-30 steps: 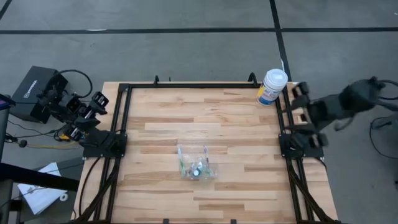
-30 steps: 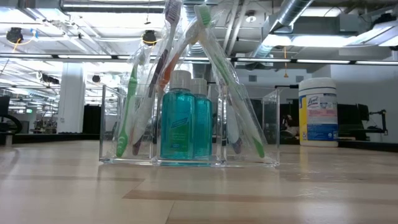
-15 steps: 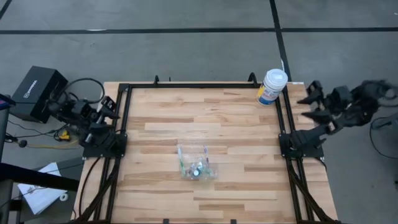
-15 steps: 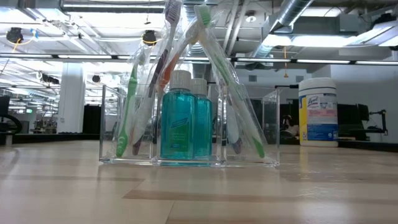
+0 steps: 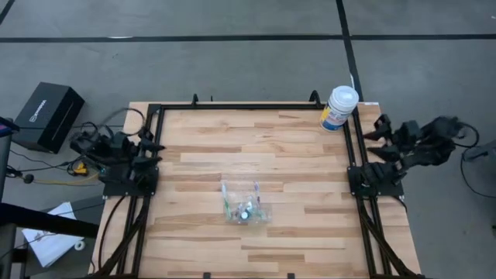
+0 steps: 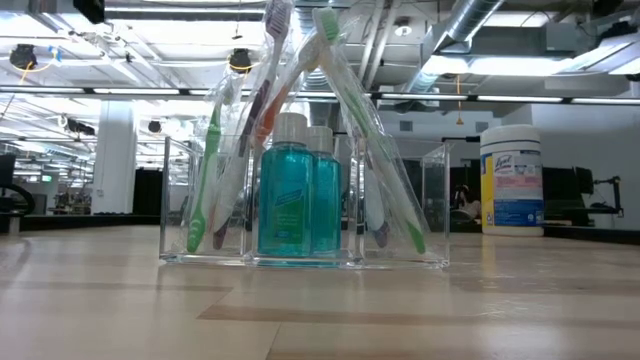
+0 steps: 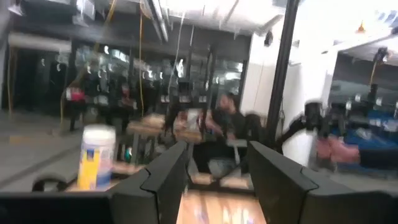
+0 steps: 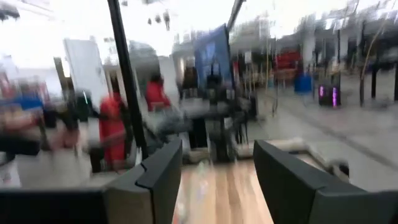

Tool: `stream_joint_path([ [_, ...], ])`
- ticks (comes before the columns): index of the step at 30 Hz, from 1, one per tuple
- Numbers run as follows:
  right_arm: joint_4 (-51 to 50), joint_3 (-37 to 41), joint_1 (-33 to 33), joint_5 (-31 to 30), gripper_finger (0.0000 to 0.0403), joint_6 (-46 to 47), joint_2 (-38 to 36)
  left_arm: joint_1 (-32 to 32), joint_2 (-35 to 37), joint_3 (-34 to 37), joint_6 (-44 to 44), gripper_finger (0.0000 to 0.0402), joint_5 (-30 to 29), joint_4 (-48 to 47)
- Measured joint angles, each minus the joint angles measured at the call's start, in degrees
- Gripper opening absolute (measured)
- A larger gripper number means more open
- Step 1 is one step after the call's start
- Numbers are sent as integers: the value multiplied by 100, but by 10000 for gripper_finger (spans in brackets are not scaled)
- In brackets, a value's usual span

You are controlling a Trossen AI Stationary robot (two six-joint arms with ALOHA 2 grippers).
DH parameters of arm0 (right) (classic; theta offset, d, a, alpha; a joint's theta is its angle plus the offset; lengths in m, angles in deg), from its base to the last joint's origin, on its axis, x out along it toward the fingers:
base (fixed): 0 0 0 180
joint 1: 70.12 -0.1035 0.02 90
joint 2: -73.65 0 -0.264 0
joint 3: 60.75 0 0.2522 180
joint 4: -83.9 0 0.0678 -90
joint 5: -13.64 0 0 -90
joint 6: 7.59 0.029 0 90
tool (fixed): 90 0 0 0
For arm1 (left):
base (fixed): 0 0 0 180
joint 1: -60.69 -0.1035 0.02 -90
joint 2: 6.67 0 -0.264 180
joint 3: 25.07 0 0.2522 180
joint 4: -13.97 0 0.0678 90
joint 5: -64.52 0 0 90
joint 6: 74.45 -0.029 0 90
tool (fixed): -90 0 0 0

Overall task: Pick & Place toothbrushing station
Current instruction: Return to Home Position

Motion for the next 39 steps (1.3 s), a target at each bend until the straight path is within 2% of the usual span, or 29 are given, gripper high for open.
stream_joint_path([
  [4,-66,26,-3,-29,188,157,-7,-4,-13,352,302,168,-89,-42],
  [7,-138,323,-7,-18,188,258,0,-6,7,798,561,168,-45,260],
  [10,458,654,-30,-57,188,197,-8,-5,9,1338,735,168,540,1246],
  [12,477,909,-29,-28,188,195,-4,-6,11,1823,964,168,982,1778],
  [15,1075,1431,-29,-22,188,194,-9,-2,14,2521,1378,168,1324,2473],
  [20,1598,2141,-29,-12,188,622,-9,-6,-147,2503,1462,168,1367,2277],
  [27,2076,2986,-26,-27,188,725,-15,-6,-229,2503,1440,168,1608,2219],
  [39,3712,4424,-26,-16,188,1234,-15,-6,-233,2506,1434,168,1655,2043],
])
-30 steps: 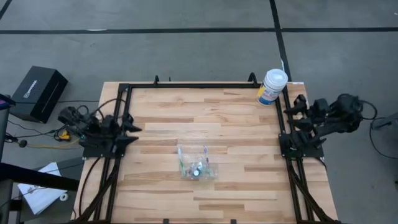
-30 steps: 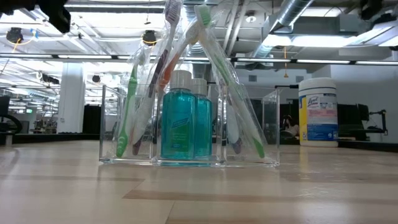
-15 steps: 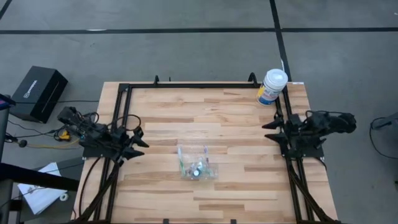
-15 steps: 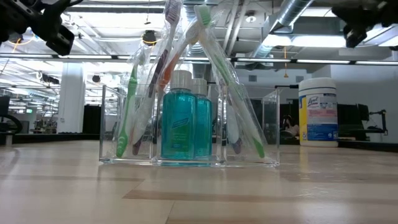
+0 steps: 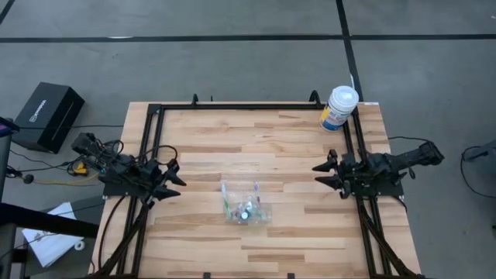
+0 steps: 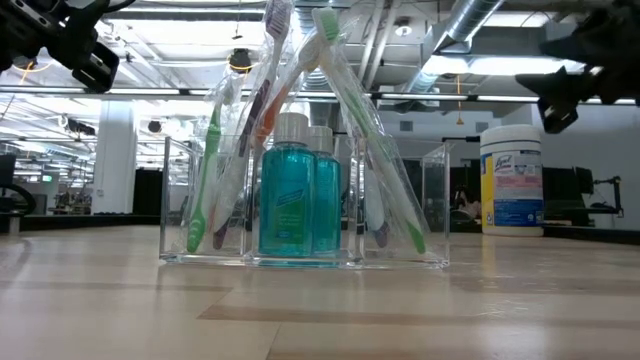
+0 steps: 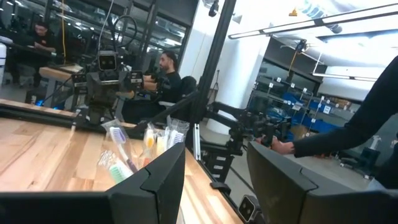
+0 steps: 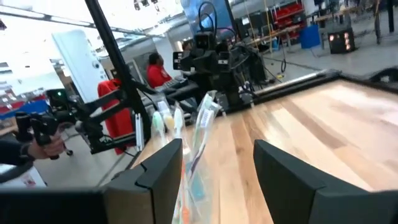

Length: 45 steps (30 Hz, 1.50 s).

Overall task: Pick & Place toothbrushing station
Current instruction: Return to Home Position

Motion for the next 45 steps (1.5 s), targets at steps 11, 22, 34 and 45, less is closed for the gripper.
stream_joint_path([
  [11,-115,-2,-4,398,188,-378,84,0,-1,0,-141,168,-21,-22],
  [22,-147,0,-7,616,188,-507,118,2,-435,2,6,168,98,-37],
  [34,-147,2,-7,605,188,-507,120,2,-806,2,-2,168,98,-15],
  [45,-147,4,-4,603,188,-507,69,13,242,4,-7,168,94,189],
])
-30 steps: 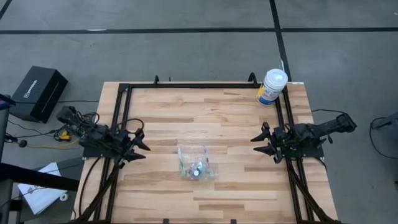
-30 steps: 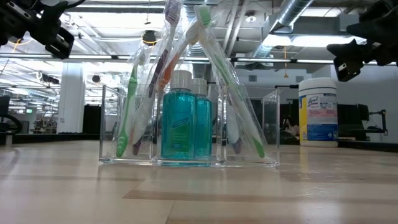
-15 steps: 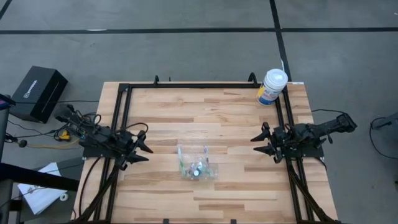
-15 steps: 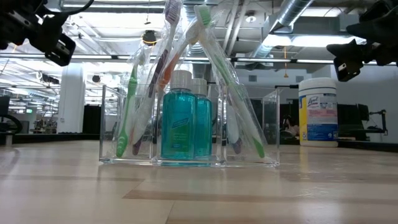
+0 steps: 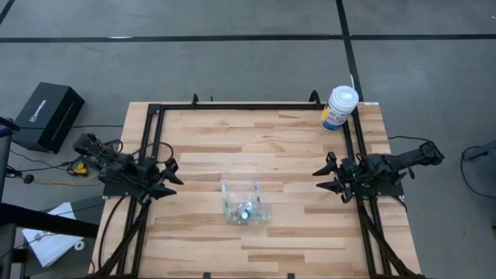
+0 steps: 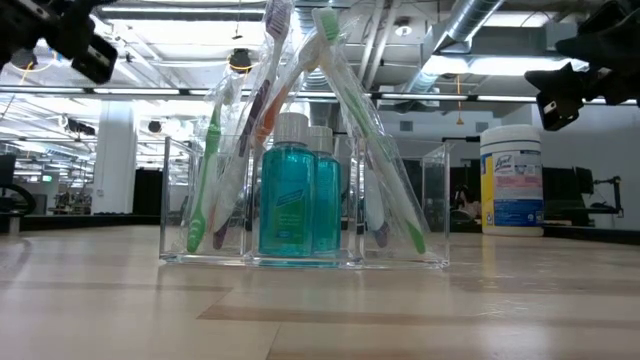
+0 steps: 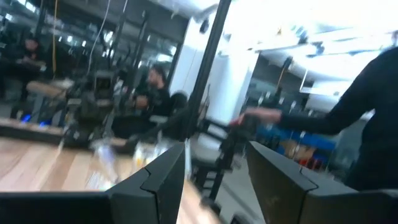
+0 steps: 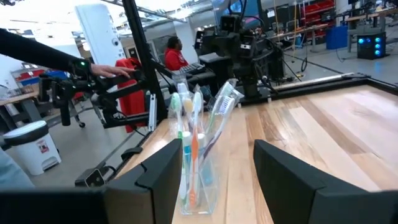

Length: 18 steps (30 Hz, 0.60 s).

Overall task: Pick & Place toothbrushing station
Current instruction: Return to Home Position

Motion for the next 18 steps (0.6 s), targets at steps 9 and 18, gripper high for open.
stream_joint_path([
  [9,0,2,8,6,188,0,-25,3,3,0,0,168,-24,150],
  [18,0,4,9,8,188,0,-25,3,3,0,1,168,-24,151],
])
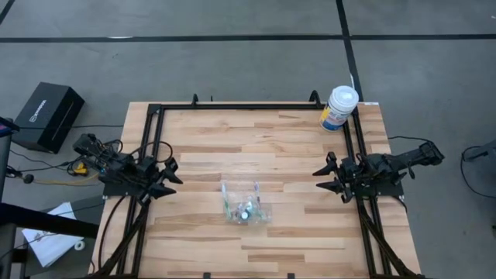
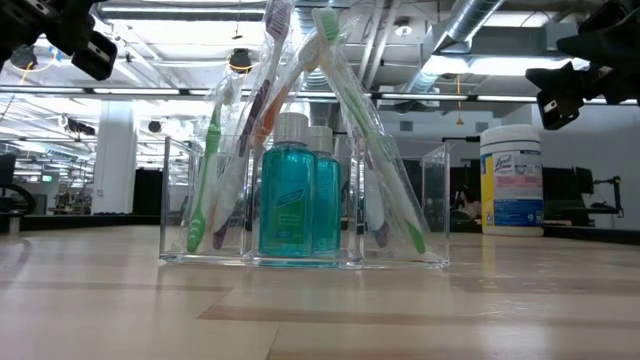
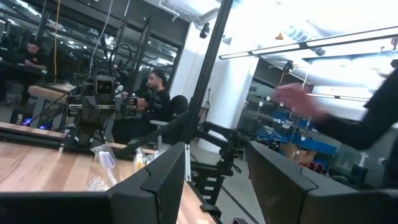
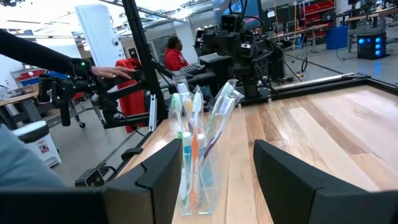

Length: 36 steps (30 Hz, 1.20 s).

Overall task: Pick & Place toothbrushing station
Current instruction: Return to Home Position

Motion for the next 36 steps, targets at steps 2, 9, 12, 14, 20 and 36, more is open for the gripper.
stream_joint_path([
  [2,0,0,0,0,188,0,0,0,0,0,2,168,2,0],
  [9,0,0,0,0,188,0,0,0,2,0,2,168,4,11],
  [12,0,0,0,0,188,0,0,0,2,0,2,168,4,24],
  [14,0,0,-2,2,188,0,0,1,-4,0,2,168,7,32],
  [20,0,0,0,2,188,0,0,0,-141,0,2,168,19,44],
  [36,0,2,0,-2,188,0,0,0,-801,0,2,168,-5,46],
])
